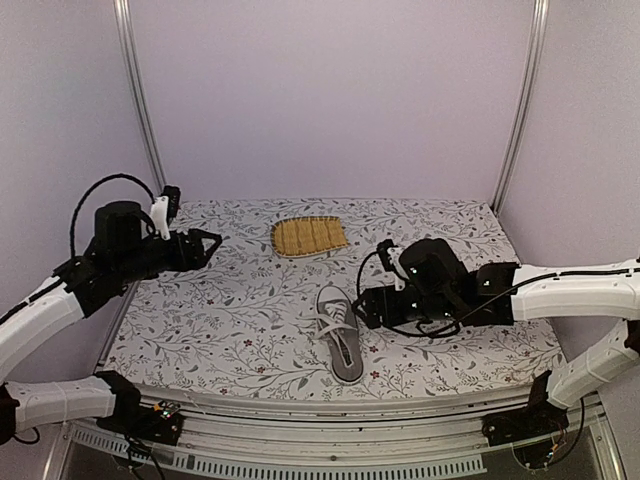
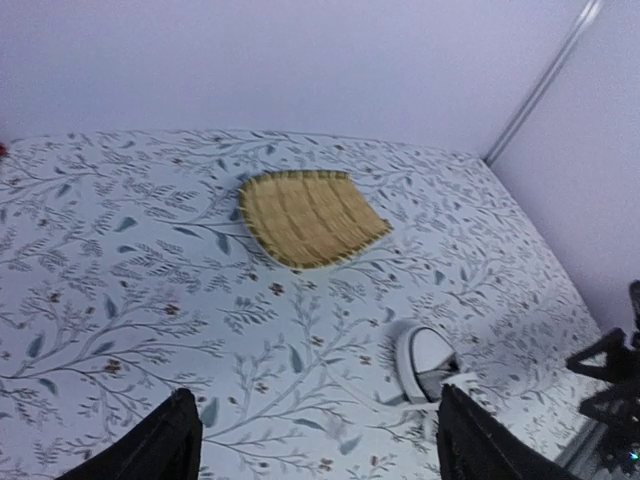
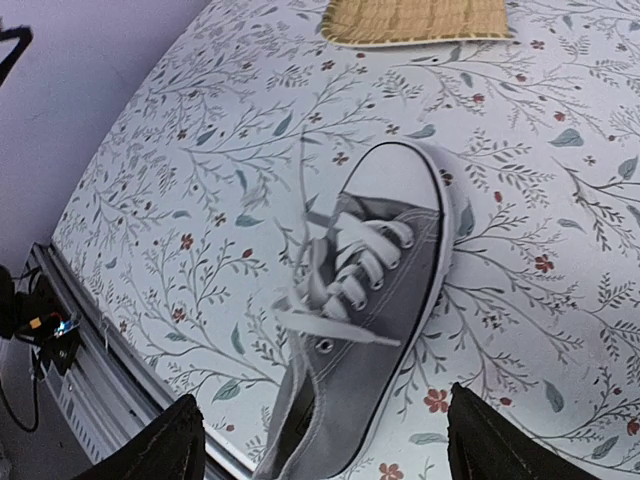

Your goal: Tie the shoes

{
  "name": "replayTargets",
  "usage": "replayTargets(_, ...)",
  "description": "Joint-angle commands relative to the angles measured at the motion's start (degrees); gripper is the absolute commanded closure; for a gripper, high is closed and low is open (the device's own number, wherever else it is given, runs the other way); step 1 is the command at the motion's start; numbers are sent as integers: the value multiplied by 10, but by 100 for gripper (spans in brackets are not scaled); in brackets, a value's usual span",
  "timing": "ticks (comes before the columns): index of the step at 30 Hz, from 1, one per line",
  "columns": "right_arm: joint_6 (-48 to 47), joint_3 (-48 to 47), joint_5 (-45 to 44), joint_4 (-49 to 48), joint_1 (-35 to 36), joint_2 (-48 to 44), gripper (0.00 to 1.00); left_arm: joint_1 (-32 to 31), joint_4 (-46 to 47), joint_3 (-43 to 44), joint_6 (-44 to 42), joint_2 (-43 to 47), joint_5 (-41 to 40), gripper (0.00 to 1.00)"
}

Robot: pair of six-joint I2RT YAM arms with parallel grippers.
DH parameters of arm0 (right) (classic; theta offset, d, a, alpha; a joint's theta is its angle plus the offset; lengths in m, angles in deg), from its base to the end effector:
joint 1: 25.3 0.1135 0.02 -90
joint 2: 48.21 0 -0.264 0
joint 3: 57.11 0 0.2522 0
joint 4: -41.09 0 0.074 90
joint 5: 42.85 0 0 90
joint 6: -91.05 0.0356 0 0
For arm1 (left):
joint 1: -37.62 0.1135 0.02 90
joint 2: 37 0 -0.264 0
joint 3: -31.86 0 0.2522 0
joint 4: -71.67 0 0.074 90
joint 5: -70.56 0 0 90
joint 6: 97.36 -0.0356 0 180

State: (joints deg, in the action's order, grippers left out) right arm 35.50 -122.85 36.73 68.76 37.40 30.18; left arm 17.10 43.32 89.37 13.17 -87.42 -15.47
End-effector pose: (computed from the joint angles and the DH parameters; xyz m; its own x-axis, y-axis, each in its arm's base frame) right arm 0.1415 0.2601 0.2463 -0.7033 -0.1497 -0.6949 -0.5007 0.7983 0.3348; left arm 0.1903 -0.0739 0.3084 -0.4619 -0.2007 -0.8640 0.2650 0.8984 -0.3503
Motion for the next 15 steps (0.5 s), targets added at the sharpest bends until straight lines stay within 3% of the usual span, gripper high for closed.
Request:
replayTargets(1, -33, 21, 55, -49, -68, 16, 20, -167, 98, -39, 125, -38, -15, 19)
replayTargets(5, -58, 45, 138, -149, -91, 44, 26, -273, 154, -41, 132, -108, -45, 20)
replayTargets(9, -78, 47, 223, -225, -94, 106, 33, -303, 173, -46, 167, -163, -38, 21)
replayTargets(15, -90, 13, 251, -243, -94, 194, 29, -326, 231, -108, 206, -144, -36, 19)
